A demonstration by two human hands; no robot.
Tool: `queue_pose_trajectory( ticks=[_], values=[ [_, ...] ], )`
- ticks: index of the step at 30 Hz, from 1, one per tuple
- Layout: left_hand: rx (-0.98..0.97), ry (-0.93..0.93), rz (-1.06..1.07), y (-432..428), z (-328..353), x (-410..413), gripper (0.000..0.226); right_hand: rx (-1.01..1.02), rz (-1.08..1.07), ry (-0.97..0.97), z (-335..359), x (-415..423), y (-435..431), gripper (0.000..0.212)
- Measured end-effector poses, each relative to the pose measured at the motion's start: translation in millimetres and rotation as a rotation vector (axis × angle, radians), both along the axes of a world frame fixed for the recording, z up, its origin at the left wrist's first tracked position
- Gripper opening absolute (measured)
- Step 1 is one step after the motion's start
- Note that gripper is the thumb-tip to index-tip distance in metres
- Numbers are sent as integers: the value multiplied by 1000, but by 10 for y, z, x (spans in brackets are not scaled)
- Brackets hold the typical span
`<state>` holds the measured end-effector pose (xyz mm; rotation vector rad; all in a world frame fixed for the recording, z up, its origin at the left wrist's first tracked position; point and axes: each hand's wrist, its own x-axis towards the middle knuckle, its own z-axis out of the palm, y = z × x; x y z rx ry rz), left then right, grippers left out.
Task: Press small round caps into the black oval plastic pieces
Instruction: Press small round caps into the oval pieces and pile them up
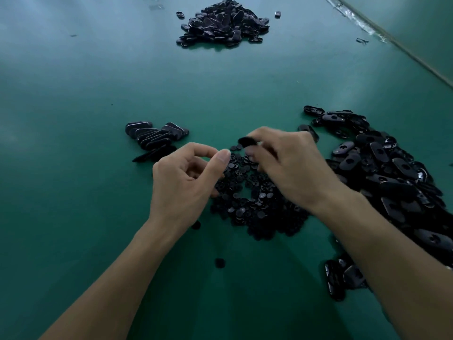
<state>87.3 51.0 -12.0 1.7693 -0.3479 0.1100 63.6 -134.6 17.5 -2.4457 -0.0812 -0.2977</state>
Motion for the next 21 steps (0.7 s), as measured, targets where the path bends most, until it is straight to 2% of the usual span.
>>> queue_pose_trajectory(
  ticks=[4, 8, 11, 14, 17, 21],
  values=[
    [-113, 94, -66, -6, 18, -13, 29, -12, 87, -38, -40, -57, 169, 24],
    [-227, 119, -74, 11, 3, 23, 11, 59, 35, -18, -34, -87, 214, 27],
    [-315, 145, -79, 17, -6, 41, 9, 378, -5, 93, 10, -80, 184, 30],
    [-350, 160, -114, 4, -18, 40, 14, 631, 12, 183, 34, -72, 148, 20],
    [-367, 160, -124, 0, -17, 40, 18, 648, 32, 209, 40, -77, 157, 8],
    [-368, 148, -140, -7, -14, 29, 11, 621, 57, 205, 26, -77, 162, 7]
  ],
)
